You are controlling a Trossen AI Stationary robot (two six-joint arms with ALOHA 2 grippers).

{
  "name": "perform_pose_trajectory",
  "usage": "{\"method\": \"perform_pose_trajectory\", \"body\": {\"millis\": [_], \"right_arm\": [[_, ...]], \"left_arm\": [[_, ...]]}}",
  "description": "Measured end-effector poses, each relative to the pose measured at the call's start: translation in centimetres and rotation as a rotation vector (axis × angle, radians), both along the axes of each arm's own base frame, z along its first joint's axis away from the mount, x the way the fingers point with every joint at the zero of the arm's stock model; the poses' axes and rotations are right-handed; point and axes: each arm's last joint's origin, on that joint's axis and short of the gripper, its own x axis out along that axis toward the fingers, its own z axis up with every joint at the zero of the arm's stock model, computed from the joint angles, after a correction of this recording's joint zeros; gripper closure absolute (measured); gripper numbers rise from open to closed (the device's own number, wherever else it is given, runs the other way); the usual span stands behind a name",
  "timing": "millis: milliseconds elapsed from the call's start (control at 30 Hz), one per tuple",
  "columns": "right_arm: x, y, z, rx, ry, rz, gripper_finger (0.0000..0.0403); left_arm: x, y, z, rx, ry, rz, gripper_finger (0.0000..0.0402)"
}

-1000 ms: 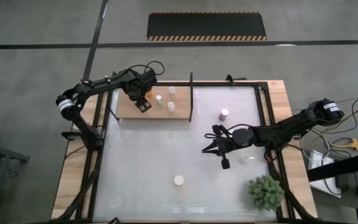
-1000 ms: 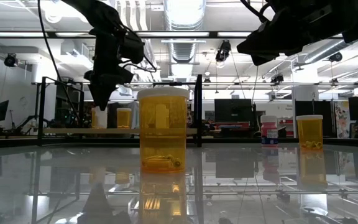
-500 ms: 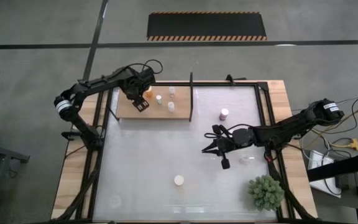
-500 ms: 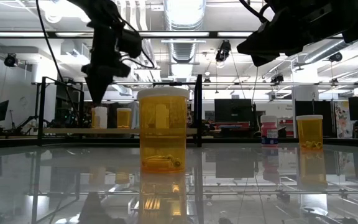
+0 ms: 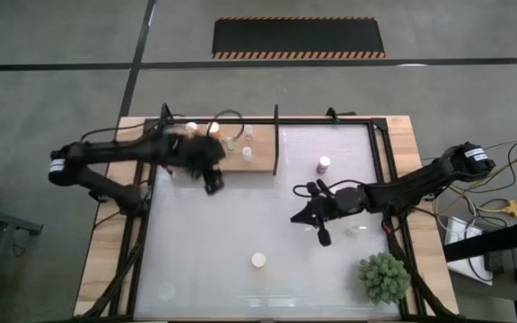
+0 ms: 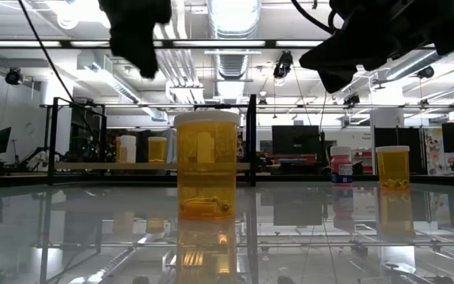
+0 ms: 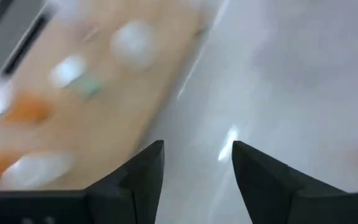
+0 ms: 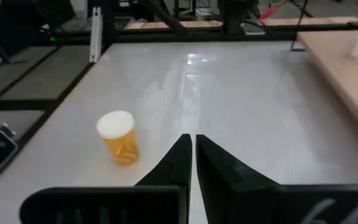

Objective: Pick and place medicine bottles onto shelf by color
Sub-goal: Put the bottom large yellow pill bottle on the shelf

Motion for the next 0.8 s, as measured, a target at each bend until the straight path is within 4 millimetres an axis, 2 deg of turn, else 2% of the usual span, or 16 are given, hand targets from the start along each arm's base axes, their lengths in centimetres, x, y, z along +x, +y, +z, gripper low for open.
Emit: {"method": "perform_pose_trajectory", "body": {"millis": [200,367,600,800], "right_arm": [[1.3,1.9,-1.0,0.057,-0.002,0.039,0.0361],[3.9,3.5,-0.9,0.074,0.027,0.060,0.0303],[8.0,5.5,-0.1,0.017,0.240,0.067,0.0203],[11.0,7.4,0.5,-0.058,0.402,0.090,0.0143]], "left_arm": [[-0.4,-6.0,0.3,0.042,-0.268,-0.223,0.0230],[-1.2,-8.6,-0.2,0.097,-0.423,-0.297,0.0230],[-2.2,-8.9,-1.4,0.114,-0.506,-0.320,0.0230],[-2.7,-8.8,-1.9,0.115,-0.508,-0.320,0.0230]]}}
